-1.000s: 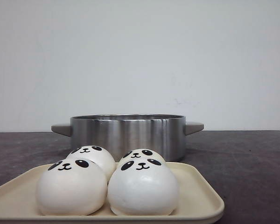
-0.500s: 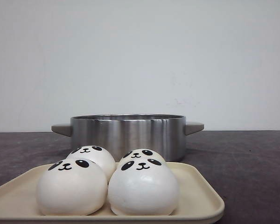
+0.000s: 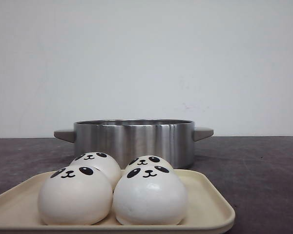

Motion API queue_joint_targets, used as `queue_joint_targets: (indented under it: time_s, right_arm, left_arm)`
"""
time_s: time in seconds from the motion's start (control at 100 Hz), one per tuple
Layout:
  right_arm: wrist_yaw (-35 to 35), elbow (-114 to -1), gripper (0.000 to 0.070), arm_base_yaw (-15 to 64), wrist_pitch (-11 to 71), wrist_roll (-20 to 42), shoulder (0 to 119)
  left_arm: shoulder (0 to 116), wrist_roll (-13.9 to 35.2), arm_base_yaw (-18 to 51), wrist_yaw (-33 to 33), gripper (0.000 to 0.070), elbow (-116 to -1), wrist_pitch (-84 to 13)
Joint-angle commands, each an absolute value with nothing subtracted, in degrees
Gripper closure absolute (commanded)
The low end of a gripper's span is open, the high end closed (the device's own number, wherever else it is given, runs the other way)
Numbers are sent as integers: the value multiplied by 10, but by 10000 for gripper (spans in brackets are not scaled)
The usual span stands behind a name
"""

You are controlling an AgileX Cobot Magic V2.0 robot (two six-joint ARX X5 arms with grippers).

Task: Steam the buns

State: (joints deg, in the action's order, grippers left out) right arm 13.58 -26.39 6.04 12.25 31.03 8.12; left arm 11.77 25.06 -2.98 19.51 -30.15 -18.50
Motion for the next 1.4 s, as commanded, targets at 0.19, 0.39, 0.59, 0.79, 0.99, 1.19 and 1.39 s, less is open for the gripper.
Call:
queue_joint_targets:
  time_s: [0.19, 0.39, 0.59, 0.79, 0.99, 1.19, 1.39]
  right_arm:
    - [199, -446, 693, 62, 167, 231, 197]
    - [326, -477, 192, 62, 121, 318, 239]
    - [344, -478, 130, 69, 101, 312, 282]
    - [284, -527, 138, 134, 208, 218, 382]
    - [131, -601, 142, 296, 318, 206, 517]
    - [75, -648, 143, 423, 411, 259, 660]
    - [74, -648, 148, 478, 424, 308, 783]
  left_arm:
    - [258, 200, -28, 198, 680, -484, -198]
    - [277, 204, -21, 227, 238, -503, -212]
    - [277, 170, 8, 227, 218, -503, -286]
    - [280, 104, 47, 220, 218, -503, -367]
    - [281, 99, 78, 196, 218, -503, -376]
    - [281, 100, 98, 194, 220, -503, -383]
    - [281, 101, 126, 191, 225, -503, -383]
